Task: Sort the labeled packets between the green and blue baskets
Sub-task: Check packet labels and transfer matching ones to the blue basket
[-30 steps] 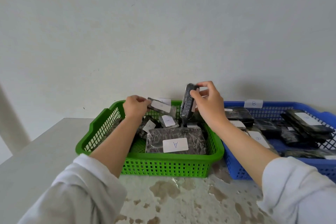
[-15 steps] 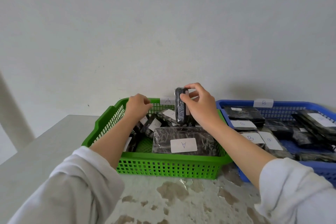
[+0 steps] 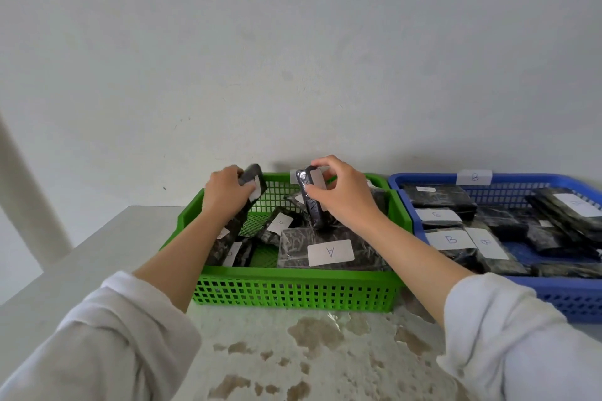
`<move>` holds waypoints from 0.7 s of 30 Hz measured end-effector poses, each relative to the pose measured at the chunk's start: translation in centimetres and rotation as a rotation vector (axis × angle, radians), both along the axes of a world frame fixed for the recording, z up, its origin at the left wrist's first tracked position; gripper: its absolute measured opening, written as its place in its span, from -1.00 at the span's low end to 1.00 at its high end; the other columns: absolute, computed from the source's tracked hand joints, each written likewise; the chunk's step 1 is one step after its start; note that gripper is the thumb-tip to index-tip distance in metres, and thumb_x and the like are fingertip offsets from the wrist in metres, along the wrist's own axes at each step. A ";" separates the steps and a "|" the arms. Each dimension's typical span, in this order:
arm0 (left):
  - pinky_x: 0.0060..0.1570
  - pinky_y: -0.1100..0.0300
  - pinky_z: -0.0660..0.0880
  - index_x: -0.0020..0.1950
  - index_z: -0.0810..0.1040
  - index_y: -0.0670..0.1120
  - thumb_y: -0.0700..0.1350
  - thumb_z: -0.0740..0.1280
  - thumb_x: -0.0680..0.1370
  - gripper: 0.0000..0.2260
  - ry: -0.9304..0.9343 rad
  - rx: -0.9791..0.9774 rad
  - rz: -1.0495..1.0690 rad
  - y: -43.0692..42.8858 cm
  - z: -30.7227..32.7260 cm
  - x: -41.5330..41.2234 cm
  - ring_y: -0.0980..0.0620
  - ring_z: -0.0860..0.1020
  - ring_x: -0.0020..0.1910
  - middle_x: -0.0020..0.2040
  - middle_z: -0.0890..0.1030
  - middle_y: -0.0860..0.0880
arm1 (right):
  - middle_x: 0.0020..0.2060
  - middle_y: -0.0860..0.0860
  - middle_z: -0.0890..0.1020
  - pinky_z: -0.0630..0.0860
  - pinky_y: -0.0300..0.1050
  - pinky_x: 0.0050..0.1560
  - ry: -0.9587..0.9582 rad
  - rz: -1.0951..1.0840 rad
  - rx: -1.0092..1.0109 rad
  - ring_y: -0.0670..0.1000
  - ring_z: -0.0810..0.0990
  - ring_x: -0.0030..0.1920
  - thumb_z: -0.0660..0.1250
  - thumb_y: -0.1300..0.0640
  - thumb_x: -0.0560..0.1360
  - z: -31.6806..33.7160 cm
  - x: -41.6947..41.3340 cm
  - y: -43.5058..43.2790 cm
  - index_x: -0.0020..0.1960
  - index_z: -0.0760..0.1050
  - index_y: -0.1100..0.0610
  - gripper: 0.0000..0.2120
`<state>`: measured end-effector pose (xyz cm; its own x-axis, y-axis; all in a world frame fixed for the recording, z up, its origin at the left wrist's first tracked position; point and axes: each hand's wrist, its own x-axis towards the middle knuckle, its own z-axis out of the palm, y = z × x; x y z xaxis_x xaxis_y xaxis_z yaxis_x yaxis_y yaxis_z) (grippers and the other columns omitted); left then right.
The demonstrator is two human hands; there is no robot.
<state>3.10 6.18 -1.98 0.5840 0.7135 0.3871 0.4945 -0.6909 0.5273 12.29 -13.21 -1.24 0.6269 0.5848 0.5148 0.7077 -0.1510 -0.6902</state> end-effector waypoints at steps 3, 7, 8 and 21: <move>-0.04 0.05 0.49 0.22 0.51 -0.18 -0.06 0.34 0.50 -0.66 -0.190 -0.038 0.072 -0.9 1.8 -0.9 -0.15 0.55 -0.03 0.03 0.62 -0.19 | -0.02 -0.01 0.56 0.54 -0.17 -0.15 0.028 -0.026 0.104 -0.05 0.55 -0.13 0.39 0.12 0.44 0.6 -0.6 -0.6 0.20 0.45 0.04 -0.65; -0.01 0.10 0.52 0.34 0.40 -0.16 -0.04 0.38 0.48 -0.53 -0.394 -0.210 0.031 -3.8 4.2 -0.8 -0.11 0.54 0.09 0.13 0.58 -0.14 | -0.03 -0.04 0.53 0.52 -0.19 -0.22 0.053 -0.105 0.200 -0.09 0.55 -0.21 0.37 0.10 0.45 2.0 -0.8 -3.1 0.21 0.42 0.03 -0.65; -0.12 0.19 0.51 0.33 0.40 -0.15 -0.05 0.39 0.48 -0.54 -0.439 -0.268 -0.001 -5.0 4.5 -0.5 -0.06 0.54 0.03 0.10 0.57 -0.10 | -0.02 -0.03 0.53 0.52 -0.17 -0.21 0.057 -0.129 0.213 -0.11 0.55 -0.23 0.37 0.09 0.45 2.3 -0.7 -4.1 0.21 0.42 0.03 -0.66; -0.31 0.36 0.38 0.20 0.45 -0.05 0.06 0.36 0.49 -0.65 -0.538 -0.579 -0.366 -23.3 1.7 7.8 0.18 0.51 -0.16 -0.12 0.52 0.12 | -0.09 -0.10 0.55 0.41 -0.29 -0.31 0.283 -0.388 0.275 -0.20 0.50 -0.16 0.41 0.07 0.44 3.1 6.1 -20.5 0.25 0.42 0.04 -0.59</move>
